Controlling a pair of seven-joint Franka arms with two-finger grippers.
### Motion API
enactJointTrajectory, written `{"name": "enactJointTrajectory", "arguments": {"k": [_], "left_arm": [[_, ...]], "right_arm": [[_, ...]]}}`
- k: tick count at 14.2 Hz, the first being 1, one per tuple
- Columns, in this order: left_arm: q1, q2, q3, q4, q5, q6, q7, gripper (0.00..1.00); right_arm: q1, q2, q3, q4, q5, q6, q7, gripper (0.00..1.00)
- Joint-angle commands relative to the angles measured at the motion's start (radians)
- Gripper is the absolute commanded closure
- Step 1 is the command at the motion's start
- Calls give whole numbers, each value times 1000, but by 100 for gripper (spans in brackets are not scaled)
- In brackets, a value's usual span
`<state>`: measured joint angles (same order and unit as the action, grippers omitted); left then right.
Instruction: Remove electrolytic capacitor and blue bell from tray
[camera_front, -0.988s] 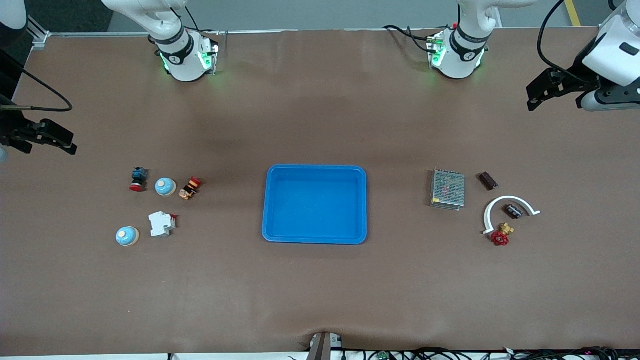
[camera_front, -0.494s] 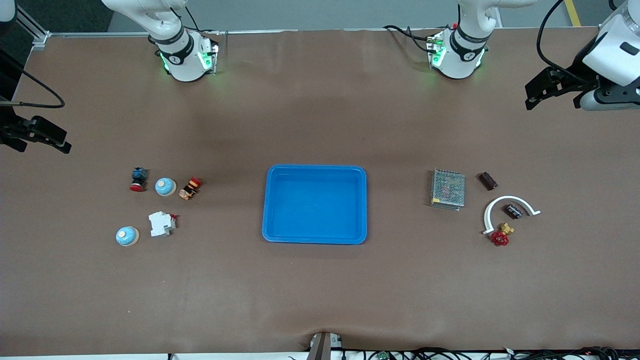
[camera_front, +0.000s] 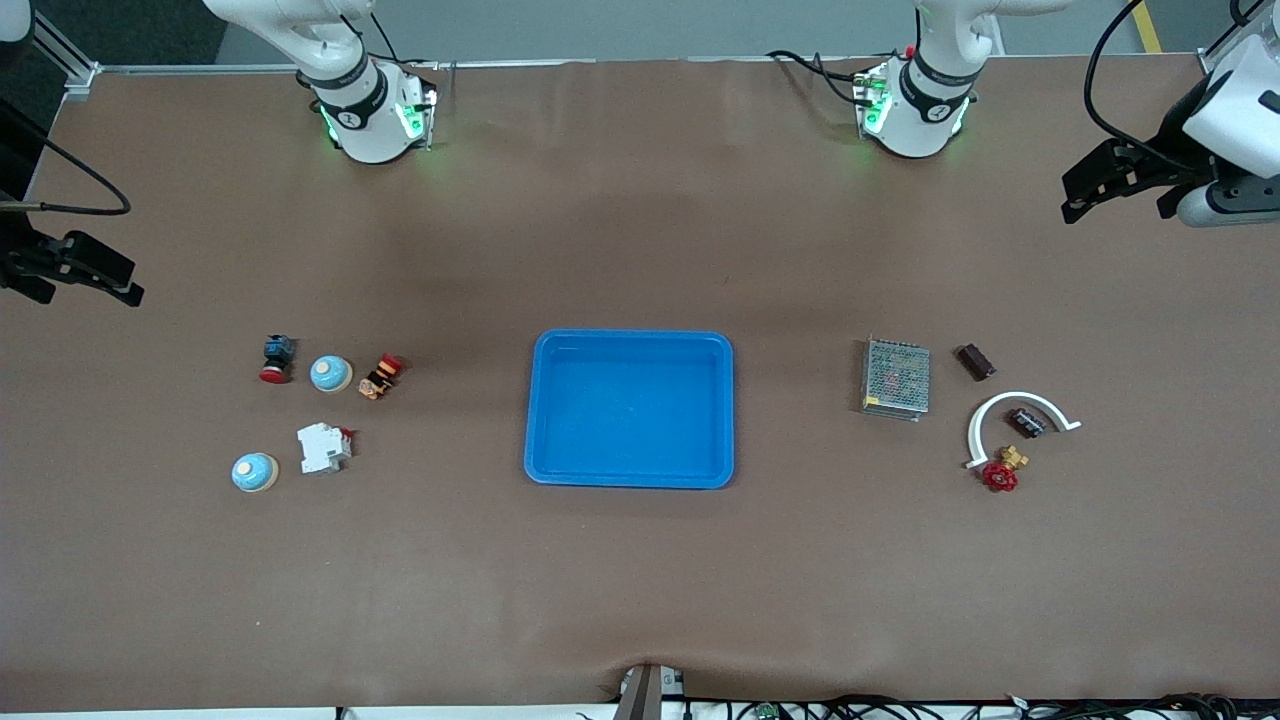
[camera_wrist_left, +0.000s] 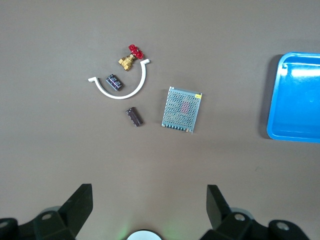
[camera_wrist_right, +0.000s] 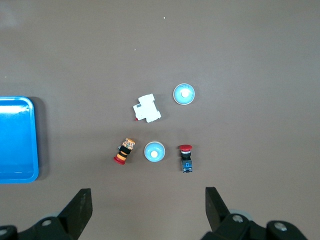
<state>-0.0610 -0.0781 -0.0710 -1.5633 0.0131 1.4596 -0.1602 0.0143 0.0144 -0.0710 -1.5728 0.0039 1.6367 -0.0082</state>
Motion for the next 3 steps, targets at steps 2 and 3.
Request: {"name": "enactJointTrajectory", "arguments": {"k": [2,3], "left_arm": [[7,-3,3,3,-22,-10,22,0],[7,-3,3,3,-22,-10,22,0]], "right_arm": [[-16,-16,16,-4,15,-9,8,0],[-16,-16,16,-4,15,-9,8,0]]}}
